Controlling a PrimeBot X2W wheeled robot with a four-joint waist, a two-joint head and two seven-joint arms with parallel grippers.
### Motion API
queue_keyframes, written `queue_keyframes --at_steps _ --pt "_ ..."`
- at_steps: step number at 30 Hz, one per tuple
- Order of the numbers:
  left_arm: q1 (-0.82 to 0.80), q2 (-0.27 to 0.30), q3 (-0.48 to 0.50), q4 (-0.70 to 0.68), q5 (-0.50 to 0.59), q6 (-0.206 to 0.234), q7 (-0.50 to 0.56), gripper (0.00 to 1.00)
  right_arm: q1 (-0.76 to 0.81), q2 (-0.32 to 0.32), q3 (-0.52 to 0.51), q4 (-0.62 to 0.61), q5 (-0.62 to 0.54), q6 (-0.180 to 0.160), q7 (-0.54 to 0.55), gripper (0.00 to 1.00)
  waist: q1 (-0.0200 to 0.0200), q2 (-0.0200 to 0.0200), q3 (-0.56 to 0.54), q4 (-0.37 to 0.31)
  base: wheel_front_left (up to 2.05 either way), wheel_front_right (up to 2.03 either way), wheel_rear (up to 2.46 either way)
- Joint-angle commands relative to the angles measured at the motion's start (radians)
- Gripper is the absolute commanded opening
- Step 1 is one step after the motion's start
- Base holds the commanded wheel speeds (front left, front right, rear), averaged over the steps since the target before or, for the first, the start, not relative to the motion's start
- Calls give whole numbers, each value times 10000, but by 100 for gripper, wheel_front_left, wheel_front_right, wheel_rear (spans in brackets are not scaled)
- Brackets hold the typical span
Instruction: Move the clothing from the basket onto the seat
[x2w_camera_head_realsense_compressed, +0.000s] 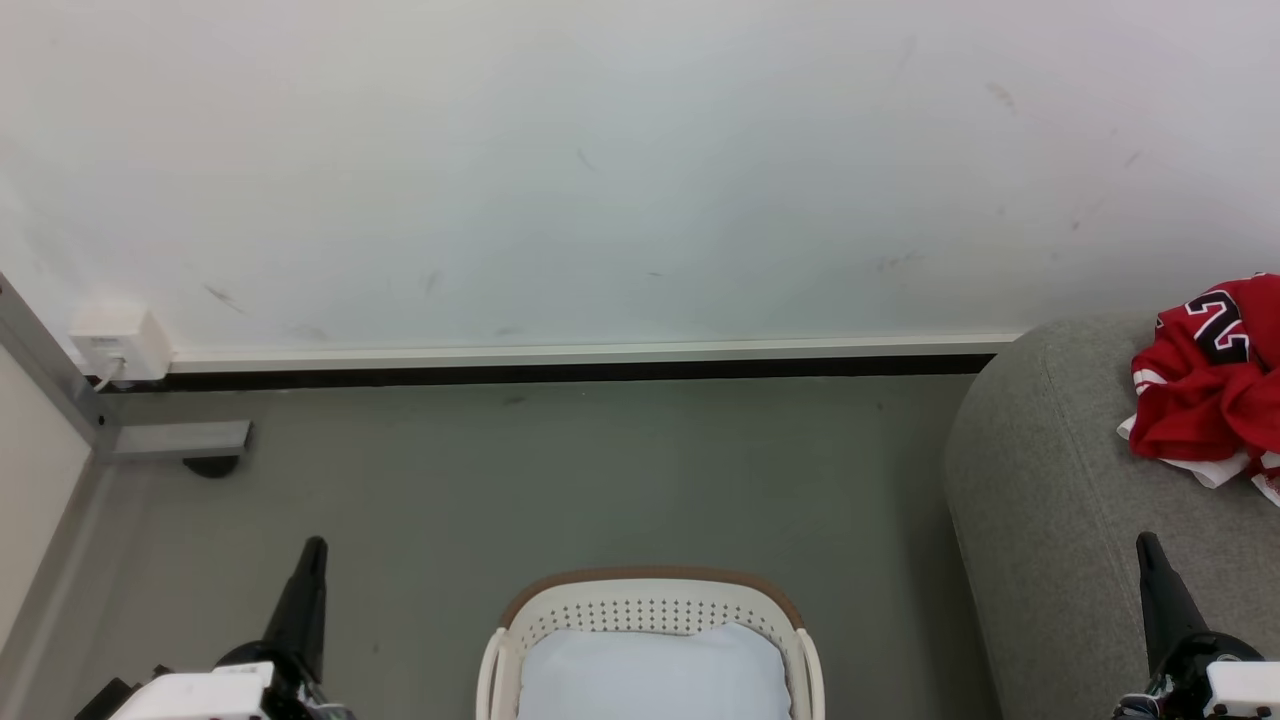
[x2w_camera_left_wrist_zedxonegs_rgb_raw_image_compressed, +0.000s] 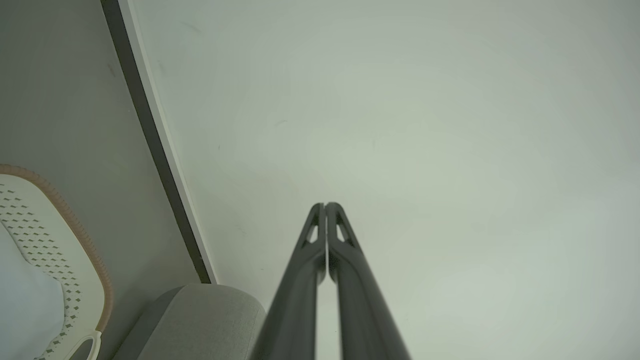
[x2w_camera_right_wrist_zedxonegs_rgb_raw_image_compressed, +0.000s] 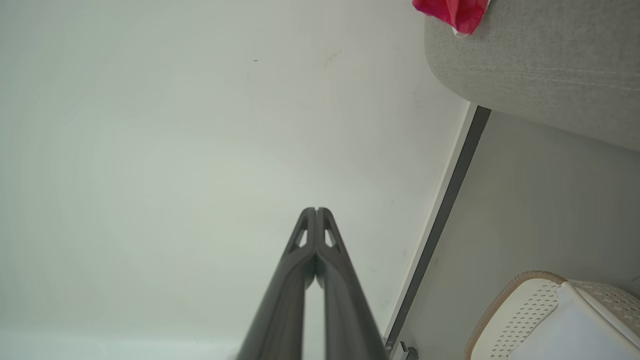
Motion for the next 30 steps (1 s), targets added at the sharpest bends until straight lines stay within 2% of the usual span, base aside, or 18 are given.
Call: queue_keyframes --at_steps 1,30 --pt "-89 66 23 -32 -136 -60 39 0 -125 2 -45 -49 7 -21 27 0 0 0 0 1 0 0 0" --pt "-88 66 21 -32 -137 -59 37 0 -126 8 -53 -48 -5 -21 37 0 0 0 0 1 0 0 0"
